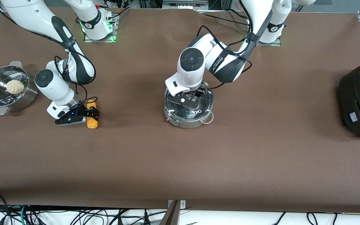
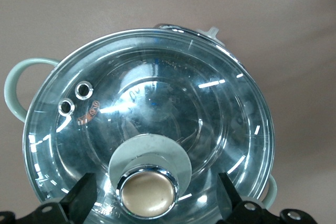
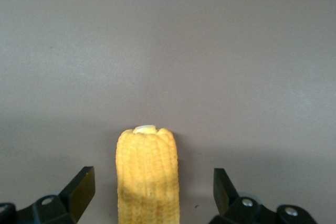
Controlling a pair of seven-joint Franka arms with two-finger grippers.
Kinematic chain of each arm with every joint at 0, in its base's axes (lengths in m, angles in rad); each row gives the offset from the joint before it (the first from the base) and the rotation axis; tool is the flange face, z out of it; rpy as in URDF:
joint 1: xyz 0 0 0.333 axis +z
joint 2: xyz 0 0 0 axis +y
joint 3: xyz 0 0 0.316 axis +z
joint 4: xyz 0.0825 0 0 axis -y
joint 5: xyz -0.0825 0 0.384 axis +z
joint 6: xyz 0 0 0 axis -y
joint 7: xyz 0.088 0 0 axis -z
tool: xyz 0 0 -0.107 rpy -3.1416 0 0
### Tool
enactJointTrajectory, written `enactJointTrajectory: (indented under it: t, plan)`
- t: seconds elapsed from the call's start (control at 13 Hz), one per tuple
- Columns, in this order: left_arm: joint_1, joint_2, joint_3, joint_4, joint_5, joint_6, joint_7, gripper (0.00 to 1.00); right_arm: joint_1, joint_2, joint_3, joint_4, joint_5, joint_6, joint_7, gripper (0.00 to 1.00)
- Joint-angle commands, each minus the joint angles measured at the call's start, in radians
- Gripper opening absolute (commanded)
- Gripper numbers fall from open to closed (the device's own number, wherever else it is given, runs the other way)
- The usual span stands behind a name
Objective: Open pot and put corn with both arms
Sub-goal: 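Grasp the lid knob with the left gripper while the right gripper grasps the corn, then lift the glass lid off the pot with the left gripper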
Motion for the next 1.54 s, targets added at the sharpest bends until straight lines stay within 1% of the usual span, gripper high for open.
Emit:
enactJointTrajectory:
  t: [0.0, 0.08, 0.15, 0.31, 0.46, 0.62, 0.77, 0.85, 0.92, 1.15, 1.38, 1.46]
  plan:
    - [-0.009, -0.006, 0.007, -0.020, 0.030, 0.013, 0.004, 1.00, -0.002, 0.009, 0.023, -0.034, 0.009, 0.078, -0.041, 1.00]
    - [-0.009, -0.006, 0.007, -0.022, 0.030, 0.013, 0.004, 0.99, -0.004, 0.015, 0.025, -0.042, 0.009, 0.101, -0.062, 1.00]
    - [-0.007, -0.003, 0.007, -0.023, 0.030, 0.013, 0.004, 0.94, -0.004, 0.019, 0.025, -0.043, 0.009, 0.112, -0.091, 1.00]
    - [-0.010, -0.002, 0.007, -0.023, 0.030, 0.011, 0.004, 0.73, -0.004, 0.021, 0.025, -0.043, 0.009, 0.113, -0.106, 1.00]
    - [-0.009, -0.003, 0.007, -0.023, 0.030, 0.011, 0.004, 0.49, -0.004, 0.021, 0.023, -0.043, 0.009, 0.113, -0.109, 1.00]
    - [-0.006, -0.013, 0.007, -0.022, 0.029, 0.005, 0.004, 0.29, -0.007, 0.023, 0.023, -0.043, 0.010, 0.112, -0.112, 1.00]
    - [-0.004, -0.034, 0.007, -0.022, 0.029, -0.004, -0.010, 0.23, -0.010, 0.029, 0.022, -0.045, 0.010, 0.112, -0.116, 1.00]
    - [-0.003, -0.052, 0.007, -0.020, 0.029, -0.039, -0.012, 0.23, -0.012, 0.032, 0.020, -0.045, 0.012, 0.112, -0.125, 1.00]
    - [-0.001, -0.080, 0.007, -0.020, 0.029, -0.094, -0.013, 0.21, -0.015, 0.033, 0.020, -0.045, 0.013, 0.112, -0.126, 1.00]
    - [0.019, -0.161, 0.013, -0.014, 0.027, -0.257, -0.012, 0.21, -0.027, 0.039, 0.019, -0.054, 0.013, 0.110, -0.127, 1.00]
    - [0.098, -0.256, 0.014, -0.014, 0.030, -0.415, 0.004, 0.21, -0.030, 0.039, 0.019, -0.060, 0.013, 0.110, -0.127, 1.00]
    - [0.131, -0.282, 0.016, -0.016, 0.030, -0.445, 0.004, 0.20, -0.030, 0.039, 0.019, -0.062, 0.013, 0.110, -0.127, 1.00]
